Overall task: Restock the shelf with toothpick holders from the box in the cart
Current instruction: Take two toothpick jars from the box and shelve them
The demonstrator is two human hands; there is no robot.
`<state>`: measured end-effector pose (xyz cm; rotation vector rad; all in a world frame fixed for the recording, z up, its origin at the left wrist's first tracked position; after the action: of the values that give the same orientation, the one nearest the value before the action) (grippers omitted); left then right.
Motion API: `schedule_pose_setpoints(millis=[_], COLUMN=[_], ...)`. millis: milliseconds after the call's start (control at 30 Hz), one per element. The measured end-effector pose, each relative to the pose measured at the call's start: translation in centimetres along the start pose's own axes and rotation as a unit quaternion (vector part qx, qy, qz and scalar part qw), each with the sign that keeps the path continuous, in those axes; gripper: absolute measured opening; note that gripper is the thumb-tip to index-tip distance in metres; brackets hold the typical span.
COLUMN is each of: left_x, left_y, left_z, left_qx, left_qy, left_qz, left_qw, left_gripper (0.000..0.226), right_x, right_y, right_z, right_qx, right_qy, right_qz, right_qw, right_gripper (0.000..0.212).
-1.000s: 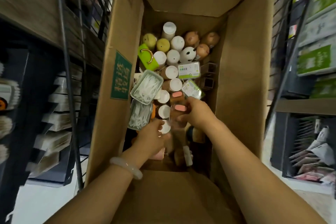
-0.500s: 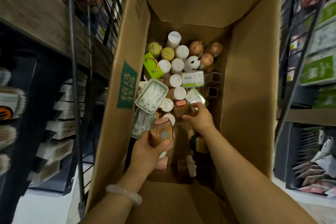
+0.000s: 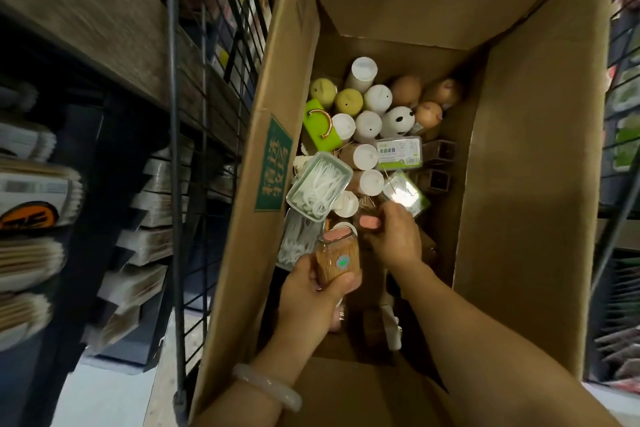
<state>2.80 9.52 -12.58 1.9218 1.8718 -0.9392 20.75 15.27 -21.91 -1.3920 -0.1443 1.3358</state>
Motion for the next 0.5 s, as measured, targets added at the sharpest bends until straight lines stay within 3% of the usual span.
schedule_pose_setpoints(millis=[200,367,433,500], left_x=[-0.5,-1.3,-2.0,-2.9], left_y=[-0.1,-0.7,-1.1,-1.3], left_z=[-0.5,-2.8,-4.1,-5.4], left_qx=[0.023,0.0,-0.033,-0.066], left_qy=[0.022,0.05,0.057,0.072], left_qz=[0.0,-0.009,-0.007,0.003], left_qw=[0.999,0.999,0.998,0.995], left_gripper=[0.034,0.028,0.028,0.031], right_x=[-1.5,-4.3,-6.1,-8.3], right_y=[0.0,-5.0,-7.4,-9.7], right_z=[-1.5,0.4,1.5,2.2], right_qx=[0.133,0.4,0.458,0.458], right_qy=[0.056,0.089,0.057,0.016], right_qz=[0.034,0.081,0.129,0.158], right_qw=[0.989,0.909,0.877,0.875], right_gripper=[0.03,0.031,0.03,0.03])
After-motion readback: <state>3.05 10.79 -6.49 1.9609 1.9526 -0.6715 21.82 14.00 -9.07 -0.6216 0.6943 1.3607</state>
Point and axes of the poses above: each hand's wrist, its own x-axis towards the middle knuckle, its own y-axis out of the palm, z = x × y, the point moved 8 cm from there along x, towards the middle knuckle, and after that the axes turned 11 degrees about y, right-handed, at the moved point
